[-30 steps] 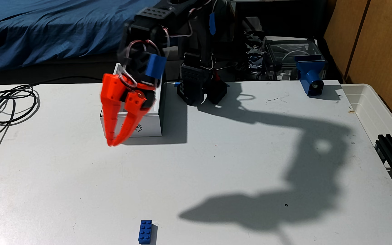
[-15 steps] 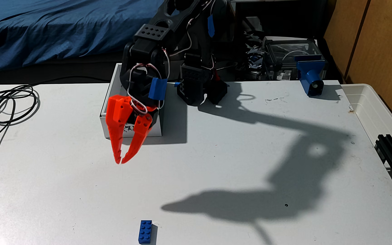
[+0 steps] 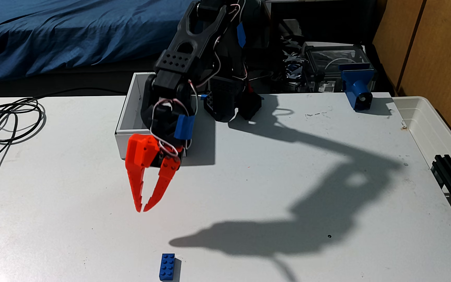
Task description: Grab the blue brick and place in box
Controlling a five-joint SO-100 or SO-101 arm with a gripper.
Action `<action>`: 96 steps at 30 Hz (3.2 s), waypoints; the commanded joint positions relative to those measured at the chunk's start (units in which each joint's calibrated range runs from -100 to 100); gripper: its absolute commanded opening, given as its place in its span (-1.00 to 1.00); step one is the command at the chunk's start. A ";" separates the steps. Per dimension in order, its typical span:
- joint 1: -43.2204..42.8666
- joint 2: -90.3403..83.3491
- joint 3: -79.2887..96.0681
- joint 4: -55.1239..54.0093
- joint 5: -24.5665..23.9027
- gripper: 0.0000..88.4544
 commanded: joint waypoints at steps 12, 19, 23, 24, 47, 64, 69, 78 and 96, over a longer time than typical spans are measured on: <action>-2.05 6.99 -10.21 -3.10 0.01 -0.47; -1.98 10.96 -14.21 -3.10 -0.10 -0.29; -1.98 11.98 -14.83 -3.10 -0.10 -0.20; -1.98 12.15 -14.83 -3.10 -0.10 -0.19; -2.94 24.58 -28.23 -3.10 -1.89 -0.19; -4.06 25.43 -29.20 -3.01 -1.94 -0.27; -4.06 25.43 -28.76 -2.84 -1.78 -0.52; -4.06 25.76 -28.49 -2.92 -1.41 -0.55; -4.06 28.05 -29.11 -2.84 -1.52 -0.55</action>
